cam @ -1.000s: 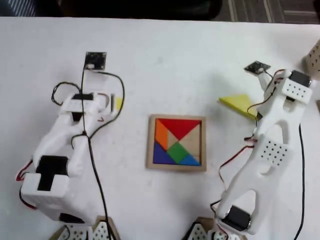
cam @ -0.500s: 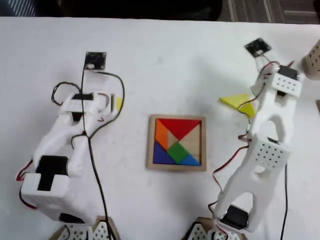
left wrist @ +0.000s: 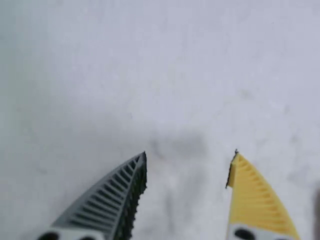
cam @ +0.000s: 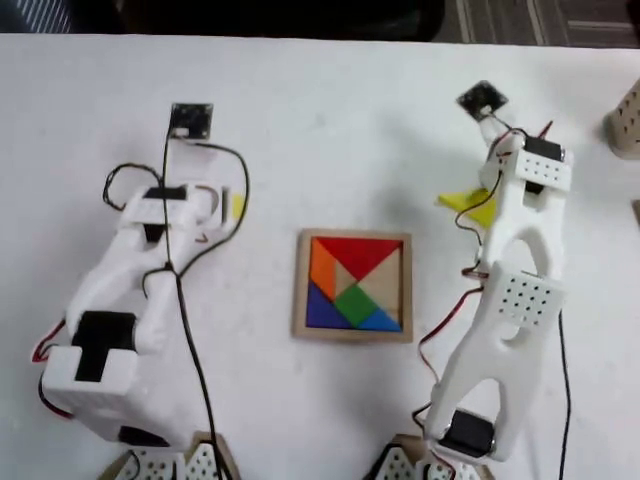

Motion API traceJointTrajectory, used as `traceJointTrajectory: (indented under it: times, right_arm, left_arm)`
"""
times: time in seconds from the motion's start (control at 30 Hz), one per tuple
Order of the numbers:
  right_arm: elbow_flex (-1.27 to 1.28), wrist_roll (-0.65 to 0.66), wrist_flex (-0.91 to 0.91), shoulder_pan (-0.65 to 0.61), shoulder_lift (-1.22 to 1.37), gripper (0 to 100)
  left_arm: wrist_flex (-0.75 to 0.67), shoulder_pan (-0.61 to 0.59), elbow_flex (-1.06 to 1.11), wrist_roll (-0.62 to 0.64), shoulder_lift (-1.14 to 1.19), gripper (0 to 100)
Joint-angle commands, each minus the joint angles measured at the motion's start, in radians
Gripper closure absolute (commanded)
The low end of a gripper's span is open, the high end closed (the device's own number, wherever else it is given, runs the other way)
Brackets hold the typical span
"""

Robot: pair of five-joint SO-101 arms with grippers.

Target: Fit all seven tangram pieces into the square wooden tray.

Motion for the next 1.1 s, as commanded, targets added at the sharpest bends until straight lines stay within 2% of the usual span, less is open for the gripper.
traceJointTrajectory:
  times: [0.0,0.27,0.37,0.7,0.93,1.07]
  right_arm:
    - [-0.017,0.12,0.205,-0.018,-0.033,98.1]
    - [-0.017,0.199,0.561,0.001,-0.105,98.1]
    - [-0.011,0.195,0.641,0.019,-0.136,98.1]
    - [0.095,0.189,0.651,0.099,-0.294,98.1]
    - [0.529,0.199,0.631,0.097,-0.615,98.1]
    - [0.697,0.19,0.489,0.071,-0.768,97.8]
  left_arm:
    - [0.002,-0.016,-0.054,0.009,-0.004,71]
    - [0.002,-0.016,-0.054,0.009,-0.004,71]
    - [0.002,-0.016,-0.052,0.009,-0.004,71]
    - [0.002,-0.016,-0.052,0.009,-0.004,71]
    - [0.002,-0.016,-0.052,0.009,-0.004,71]
    - [0.002,-0.016,-0.052,0.009,-0.004,71]
